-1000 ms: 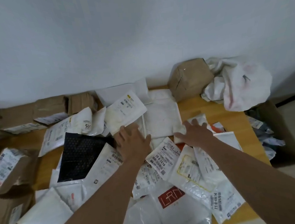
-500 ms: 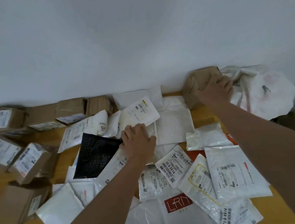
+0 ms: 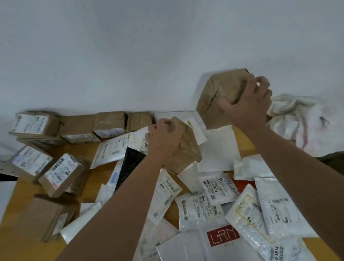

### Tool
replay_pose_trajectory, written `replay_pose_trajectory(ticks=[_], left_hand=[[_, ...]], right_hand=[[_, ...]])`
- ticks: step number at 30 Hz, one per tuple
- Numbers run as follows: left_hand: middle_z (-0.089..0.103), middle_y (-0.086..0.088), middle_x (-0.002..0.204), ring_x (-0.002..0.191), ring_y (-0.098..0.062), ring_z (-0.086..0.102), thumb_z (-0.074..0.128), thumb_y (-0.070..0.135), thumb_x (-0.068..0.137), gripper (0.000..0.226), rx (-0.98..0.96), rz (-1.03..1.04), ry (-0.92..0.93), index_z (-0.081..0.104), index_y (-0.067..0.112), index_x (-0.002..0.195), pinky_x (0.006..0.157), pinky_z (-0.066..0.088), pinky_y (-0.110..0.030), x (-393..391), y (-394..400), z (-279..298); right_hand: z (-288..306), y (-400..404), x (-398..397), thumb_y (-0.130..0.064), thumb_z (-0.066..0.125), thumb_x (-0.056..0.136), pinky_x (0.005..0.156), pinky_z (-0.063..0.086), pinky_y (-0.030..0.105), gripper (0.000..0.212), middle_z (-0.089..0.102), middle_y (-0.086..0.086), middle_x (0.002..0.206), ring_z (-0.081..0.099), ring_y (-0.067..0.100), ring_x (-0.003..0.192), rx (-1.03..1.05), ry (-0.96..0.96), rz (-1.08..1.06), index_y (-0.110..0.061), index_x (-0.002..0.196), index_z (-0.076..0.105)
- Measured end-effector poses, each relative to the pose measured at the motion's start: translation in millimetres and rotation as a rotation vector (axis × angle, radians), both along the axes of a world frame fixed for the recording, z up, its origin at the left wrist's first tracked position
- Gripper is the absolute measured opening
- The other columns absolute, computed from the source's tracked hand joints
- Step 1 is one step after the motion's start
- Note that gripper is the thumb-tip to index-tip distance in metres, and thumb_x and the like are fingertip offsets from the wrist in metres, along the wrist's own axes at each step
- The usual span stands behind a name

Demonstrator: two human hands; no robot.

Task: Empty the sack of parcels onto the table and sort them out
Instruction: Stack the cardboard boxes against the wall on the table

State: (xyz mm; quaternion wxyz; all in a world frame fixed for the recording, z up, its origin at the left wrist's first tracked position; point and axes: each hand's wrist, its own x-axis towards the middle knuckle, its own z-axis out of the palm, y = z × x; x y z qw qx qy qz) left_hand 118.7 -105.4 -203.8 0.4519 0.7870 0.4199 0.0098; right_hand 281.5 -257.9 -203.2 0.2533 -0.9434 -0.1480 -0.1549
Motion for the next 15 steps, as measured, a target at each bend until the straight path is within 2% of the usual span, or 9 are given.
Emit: replay_pose_trajectory(ticks=[5,9,13,15], left_hand=[[0.03,-0.01,0.14,0.132,-0.033,0.029,0.057,0.05,0.088,0.054,-0.028,0.15,-0.189,0.039,0.03,0.135,0.106,0.032,-0.049,-31,48,33],[0.025,-0.009,0.147,0.134,-0.033,0.027,0.057,0.051,0.088,0.066,-0.012,0.317,-0.275,0.032,0.028,0.144,0.107,0.032,-0.05,-64,88,43],[0.024,-0.007,0.148,0.133,-0.03,0.028,0.056,0.048,0.089,0.066,0.005,0.493,-0.386,0.03,0.026,0.146,0.103,0.033,-0.044,-101,120,44],[0.025,-0.007,0.15,0.135,-0.029,0.026,0.055,0.044,0.09,0.063,0.048,0.581,-0.391,0.031,0.025,0.146,0.102,0.03,-0.044,-123,137,44]], right_hand=[[25,60,-53,-0.053,0.073,0.073,0.107,0.031,0.048,0.102,0.031,0.019,0.146,0.032,0.037,0.132,0.332,0.165,0.213,-0.008,0.149,0.023],[24,105,-93,-0.045,0.081,0.071,0.104,0.04,0.039,0.11,0.029,0.017,0.143,0.035,0.03,0.132,0.497,0.281,0.279,-0.011,0.152,0.015],[16,152,-145,-0.038,0.085,0.069,0.094,0.037,0.018,0.119,0.028,0.014,0.135,0.033,0.011,0.116,0.556,0.346,0.402,-0.013,0.155,0.007],[11,174,-173,-0.041,0.085,0.067,0.089,0.039,0.023,0.121,0.028,0.01,0.129,0.036,0.014,0.11,0.57,0.391,0.421,-0.018,0.156,0.006]])
